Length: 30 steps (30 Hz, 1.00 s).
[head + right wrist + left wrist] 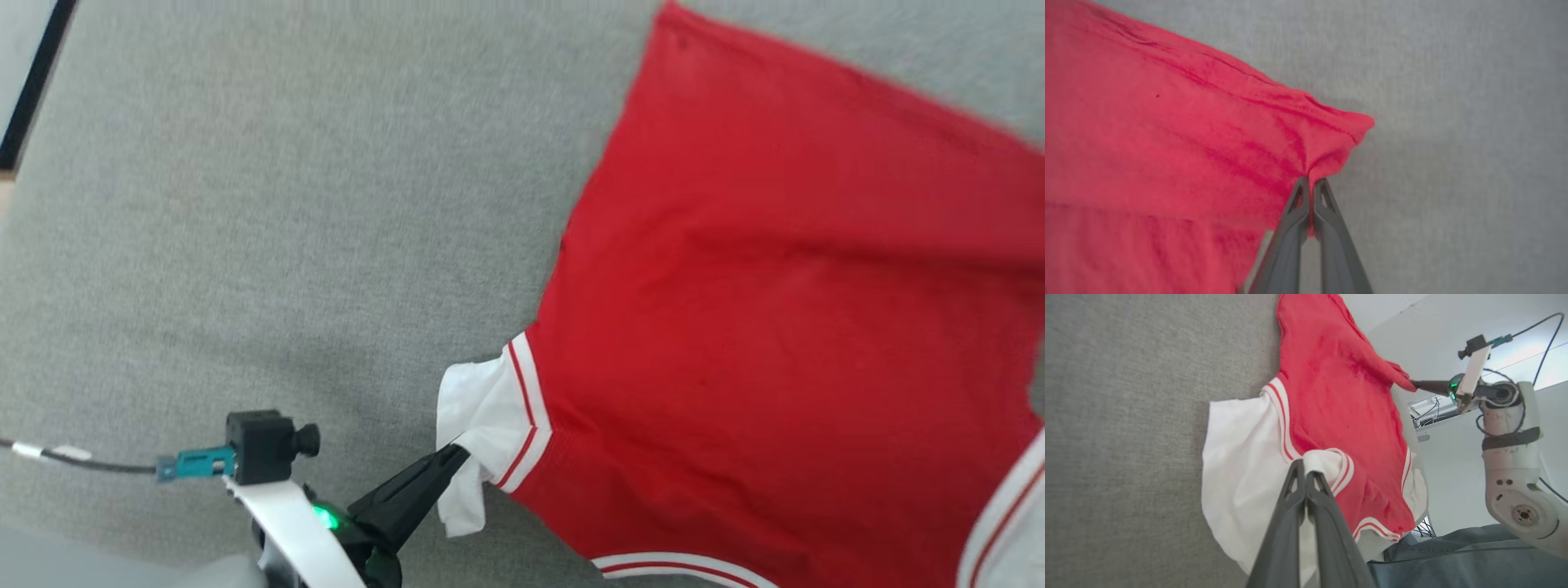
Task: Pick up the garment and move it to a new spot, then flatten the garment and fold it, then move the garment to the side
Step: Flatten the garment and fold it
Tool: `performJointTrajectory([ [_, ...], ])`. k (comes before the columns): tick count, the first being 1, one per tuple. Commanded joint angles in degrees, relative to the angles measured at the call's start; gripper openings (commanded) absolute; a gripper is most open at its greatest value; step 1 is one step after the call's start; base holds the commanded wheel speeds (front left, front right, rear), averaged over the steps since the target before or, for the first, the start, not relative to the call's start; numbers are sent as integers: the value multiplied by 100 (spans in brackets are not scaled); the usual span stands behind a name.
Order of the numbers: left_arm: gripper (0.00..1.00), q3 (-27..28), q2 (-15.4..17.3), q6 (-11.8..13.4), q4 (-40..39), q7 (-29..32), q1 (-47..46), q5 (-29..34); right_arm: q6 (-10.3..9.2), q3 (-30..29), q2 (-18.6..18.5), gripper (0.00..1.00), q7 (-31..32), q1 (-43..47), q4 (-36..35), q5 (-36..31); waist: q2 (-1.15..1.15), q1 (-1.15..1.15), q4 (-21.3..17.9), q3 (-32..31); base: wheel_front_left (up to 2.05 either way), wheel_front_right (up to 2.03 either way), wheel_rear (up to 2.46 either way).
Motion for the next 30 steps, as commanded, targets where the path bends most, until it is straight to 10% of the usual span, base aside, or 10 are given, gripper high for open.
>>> performJointTrajectory([
  [1,0,79,-5,13,24,-29,131,-22,-2,-12,2,0,153,421,-226,164,0,0,-158,-246,0,0,0],
  [9,0,476,-44,13,96,-29,615,6,-2,-132,497,0,914,3116,-1984,949,0,0,-380,-527,0,0,0],
  [22,0,656,-78,13,124,-29,782,53,-1,421,1301,0,445,4599,-2327,1131,0,0,-517,-602,0,0,0],
  [23,0,651,-76,13,128,-29,787,59,-1,455,1280,10,319,4540,-2319,1103,0,0,-524,-605,0,0,0],
  [24,0,650,-75,13,132,-29,788,61,-1,445,1252,87,185,4481,-2326,1075,0,0,-529,-607,0,0,0],
  [25,0,648,-76,13,139,-29,794,64,-1,418,1243,100,86,4445,-2333,1071,0,0,-531,-610,0,0,0],
  [30,0,630,-120,13,147,-29,824,68,-1,56,989,100,60,4258,-2802,1279,0,0,-472,-638,0,0,0],
])
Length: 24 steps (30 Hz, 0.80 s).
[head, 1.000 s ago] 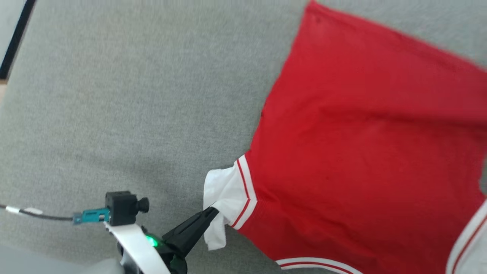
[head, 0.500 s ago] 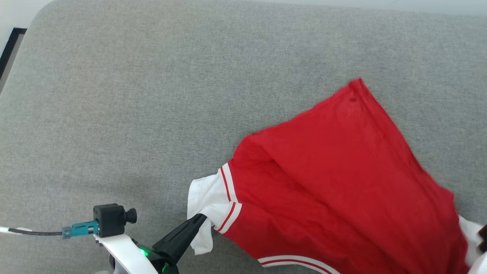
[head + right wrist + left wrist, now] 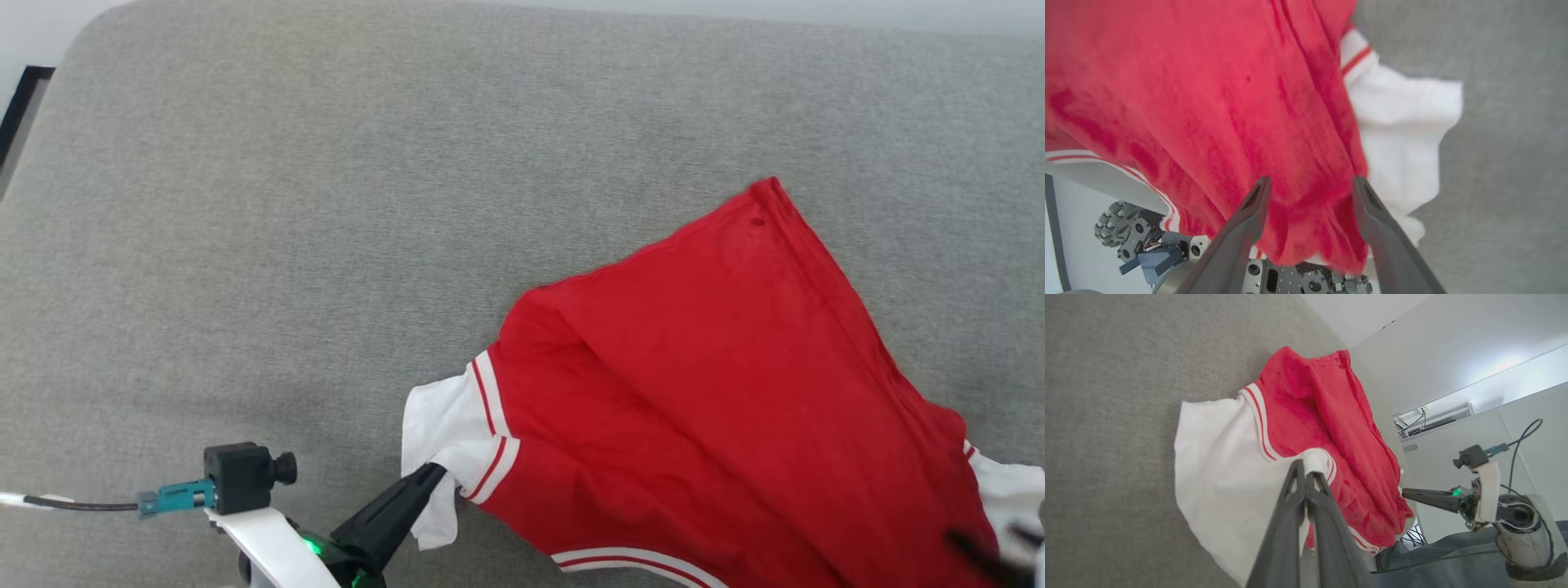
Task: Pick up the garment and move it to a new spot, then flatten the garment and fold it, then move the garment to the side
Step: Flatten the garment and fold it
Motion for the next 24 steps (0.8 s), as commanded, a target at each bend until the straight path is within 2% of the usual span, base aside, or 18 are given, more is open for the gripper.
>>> performJointTrajectory([
  [1,0,-1,-30,13,0,-29,51,66,0,-148,-138,100,92,-155,-204,62,0,0,48,-5,0,0,0],
  [6,0,-101,-157,13,8,-29,-40,113,0,-445,-505,100,189,-991,-630,-36,0,0,210,24,0,0,0],
  [9,0,-174,-234,13,-4,-30,-144,100,0,-181,-659,100,-163,-1833,-439,-371,0,0,335,108,0,0,0],
  [11,0,-246,-326,13,10,-30,-249,101,0,403,-671,100,-546,-2653,125,-653,0,0,467,214,0,0,0],
  [16,0,-353,-431,13,13,-29,-417,84,0,1271,-604,100,-875,-3751,1398,-984,0,0,671,413,0,0,0],
  [21,0,-451,-547,13,31,-30,-583,36,0,1760,-679,100,-1093,-4457,2574,-1229,0,0,883,589,0,0,0],
  [24,0,-476,-585,13,38,-30,-628,23,0,1903,-745,100,-1133,-4600,2929,-1307,0,0,946,641,0,0,0],
])
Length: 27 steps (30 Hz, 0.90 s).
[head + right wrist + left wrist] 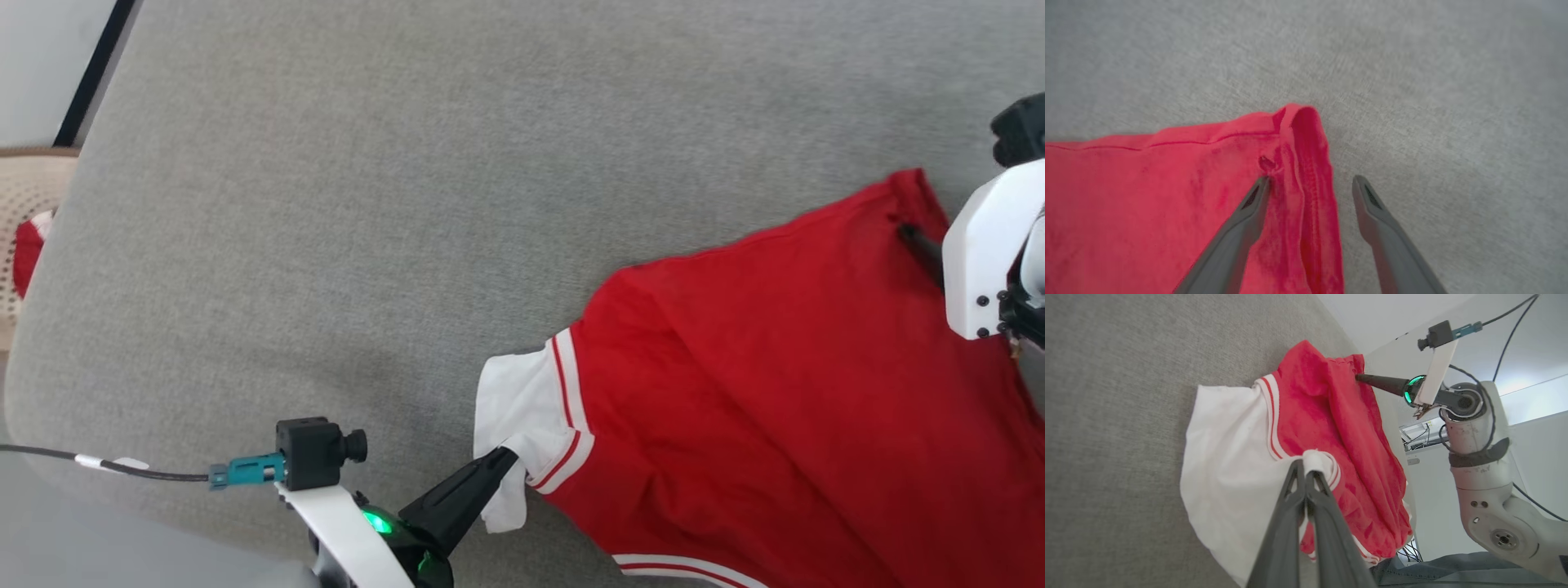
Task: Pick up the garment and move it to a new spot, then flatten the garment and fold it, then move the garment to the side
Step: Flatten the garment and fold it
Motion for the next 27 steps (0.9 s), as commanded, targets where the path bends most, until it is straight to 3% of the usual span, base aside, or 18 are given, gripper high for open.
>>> performJointTrajectory([
  [1,0,-6,-22,13,4,-29,-81,-18,-1,44,-25,100,-22,-43,96,-54,0,0,71,68,0,0,0],
  [4,0,-34,-74,13,35,-30,-120,-25,0,202,-62,100,48,-67,486,12,0,0,106,99,0,0,0],
  [5,0,-44,-82,13,54,-30,-132,-20,0,276,-63,91,84,-58,572,56,0,0,106,105,0,0,0],
  [6,0,-49,-85,13,74,-30,-160,-22,0,329,-69,42,72,-64,631,87,0,0,97,110,0,0,0],
  [7,0,-52,-78,13,91,-30,-192,-30,0,361,-52,6,45,-68,678,124,0,0,77,106,0,0,0],
  [8,0,-54,-61,13,107,-30,-226,-26,0,382,-31,0,24,-72,728,154,0,0,50,98,0,0,0],
  [18,0,360,276,13,386,-30,-789,-58,-1,44,119,0,-962,-728,941,95,0,0,-464,-64,0,0,0],
  [27,0,1409,726,13,1059,182,-2398,-498,-2,-1042,605,0,-1938,-2116,1396,-390,0,0,-1113,192,0,0,0],
])
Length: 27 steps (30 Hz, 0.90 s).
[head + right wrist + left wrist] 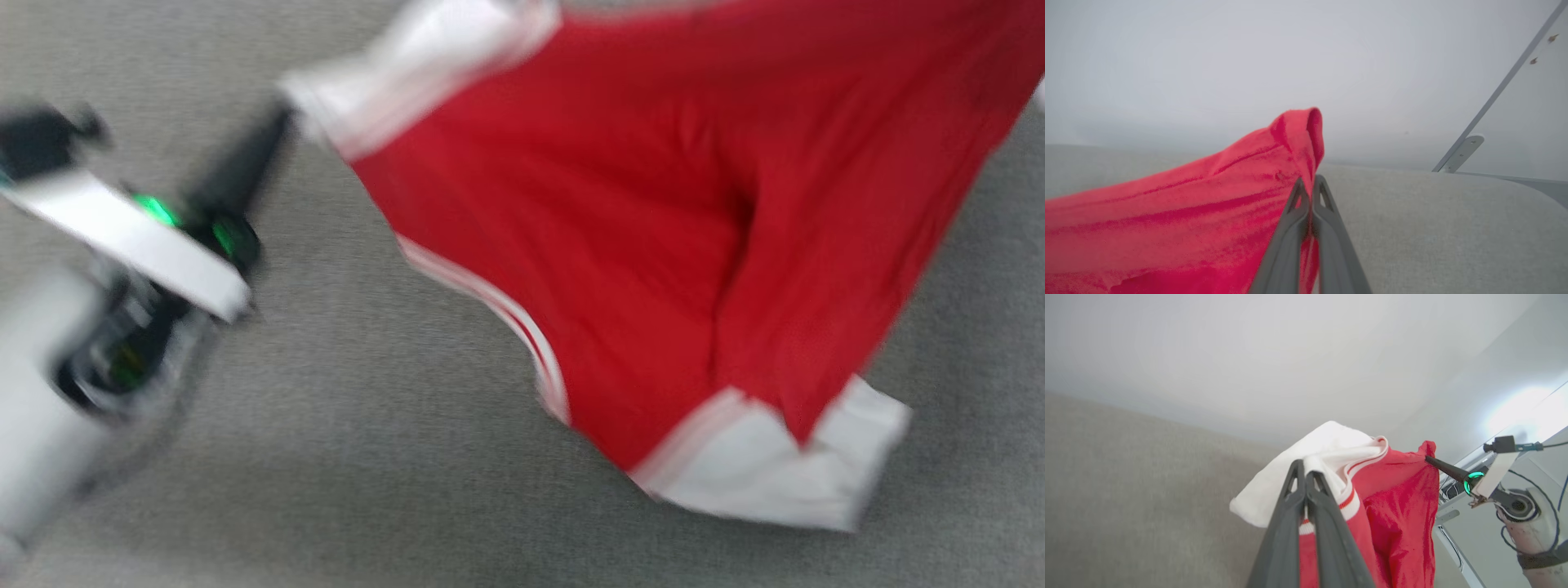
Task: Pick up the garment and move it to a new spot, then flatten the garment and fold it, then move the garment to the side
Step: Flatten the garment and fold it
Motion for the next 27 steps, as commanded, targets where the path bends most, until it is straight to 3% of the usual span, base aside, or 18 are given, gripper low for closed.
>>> performJointTrajectory([
  [1,0,157,43,13,87,69,-278,-93,-3,-118,99,0,-134,-247,70,-108,0,0,-216,200,0,0,0],
  [11,0,1345,257,17,1224,396,-2629,-151,-19,-1164,674,0,-1579,-2111,632,-906,0,0,-701,540,0,0,0],
  [16,0,1527,174,20,1233,410,-3331,-105,-23,-1470,774,0,-2228,-2475,845,-1060,0,0,-743,442,0,0,0],
  [23,0,1324,84,15,806,699,-2826,-297,-17,-1307,785,0,-2183,-1983,1219,-994,0,0,-763,318,0,0,0],
  [26,0,1297,90,14,425,590,-2107,-414,-15,-1135,761,0,-2183,-1561,1344,-841,0,0,-768,238,0,0,0],
  [27,0,1205,122,14,176,534,-1494,-398,-15,-971,705,0,-2167,-1201,1328,-698,0,0,-745,182,0,0,0],
])
